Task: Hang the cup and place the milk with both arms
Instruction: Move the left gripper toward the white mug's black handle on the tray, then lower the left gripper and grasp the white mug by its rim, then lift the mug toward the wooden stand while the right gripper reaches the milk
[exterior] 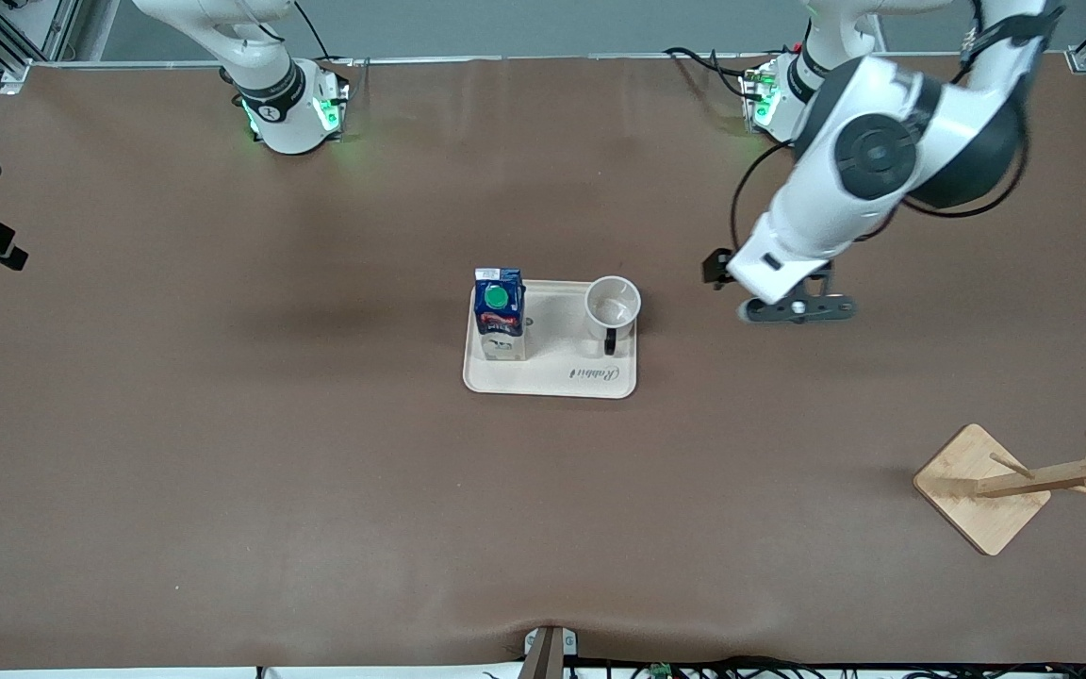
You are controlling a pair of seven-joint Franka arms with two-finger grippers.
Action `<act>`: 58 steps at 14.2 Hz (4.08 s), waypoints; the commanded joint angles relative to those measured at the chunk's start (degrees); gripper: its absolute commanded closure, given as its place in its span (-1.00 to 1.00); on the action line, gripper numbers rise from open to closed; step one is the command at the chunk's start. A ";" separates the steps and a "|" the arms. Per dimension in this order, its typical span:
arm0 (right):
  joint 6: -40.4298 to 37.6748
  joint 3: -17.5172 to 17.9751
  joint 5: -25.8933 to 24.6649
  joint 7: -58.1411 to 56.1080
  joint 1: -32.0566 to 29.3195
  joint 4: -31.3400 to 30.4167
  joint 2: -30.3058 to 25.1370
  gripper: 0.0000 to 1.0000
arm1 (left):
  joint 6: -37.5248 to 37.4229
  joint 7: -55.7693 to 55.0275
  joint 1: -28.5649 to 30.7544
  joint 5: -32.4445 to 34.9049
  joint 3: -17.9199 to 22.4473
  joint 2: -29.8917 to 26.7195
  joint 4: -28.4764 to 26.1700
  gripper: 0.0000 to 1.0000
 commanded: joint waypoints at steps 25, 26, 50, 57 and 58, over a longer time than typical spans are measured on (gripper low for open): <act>-3.06 0.68 0.52 -0.37 -1.70 1.16 0.98 -1.00 | 24.74 -13.10 -10.80 5.00 0.37 20.52 -3.45 0.69; -2.97 0.68 0.52 -0.63 -1.61 1.25 1.07 -1.00 | 24.74 -13.10 -10.89 5.09 0.37 20.52 -3.10 0.88; 1.15 1.04 11.04 6.10 13.66 0.90 14.07 -1.00 | 18.94 18.36 16.61 5.18 0.02 0.83 4.54 1.00; 9.58 1.04 12.82 33.36 33.44 0.46 19.52 -1.00 | 14.19 34.61 26.19 3.34 0.19 1.18 9.56 1.00; 11.07 0.95 12.73 34.25 35.81 0.46 20.66 -1.00 | 13.76 36.45 27.51 2.81 0.20 1.18 9.56 1.00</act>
